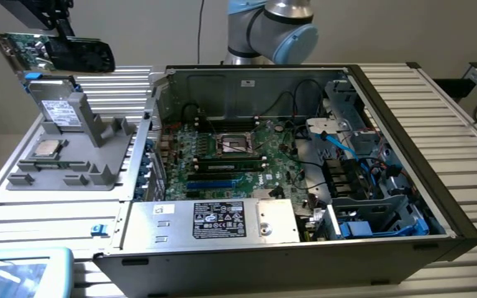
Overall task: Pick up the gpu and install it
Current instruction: 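Insert the gpu into the slot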
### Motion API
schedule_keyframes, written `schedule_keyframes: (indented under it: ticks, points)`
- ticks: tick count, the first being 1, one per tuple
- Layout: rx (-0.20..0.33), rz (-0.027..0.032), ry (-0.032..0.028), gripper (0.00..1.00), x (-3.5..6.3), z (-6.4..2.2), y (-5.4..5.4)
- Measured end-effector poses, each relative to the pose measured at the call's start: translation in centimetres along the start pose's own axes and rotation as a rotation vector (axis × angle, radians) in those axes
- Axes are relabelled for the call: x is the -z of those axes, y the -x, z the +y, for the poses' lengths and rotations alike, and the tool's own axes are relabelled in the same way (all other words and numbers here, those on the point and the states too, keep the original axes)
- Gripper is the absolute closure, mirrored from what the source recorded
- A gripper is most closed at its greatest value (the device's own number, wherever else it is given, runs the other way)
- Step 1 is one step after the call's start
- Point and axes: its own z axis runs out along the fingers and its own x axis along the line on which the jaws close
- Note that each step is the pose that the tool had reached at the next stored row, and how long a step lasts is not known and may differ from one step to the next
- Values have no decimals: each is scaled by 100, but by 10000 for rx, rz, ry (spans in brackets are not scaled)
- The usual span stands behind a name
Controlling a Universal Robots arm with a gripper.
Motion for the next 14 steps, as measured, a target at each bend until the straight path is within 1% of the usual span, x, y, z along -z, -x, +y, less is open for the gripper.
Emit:
schedule_keyframes:
  ticks: [5, 7, 11, 14]
  points:
    - [1, 0, 0, 73, 1, -53, 2]
    - [1, 0, -1, 73, 1, -87, -1]
    - [6, 0, -1, 73, 4, -212, -49]
    - [7, 0, 0, 73, 7, -324, -87]
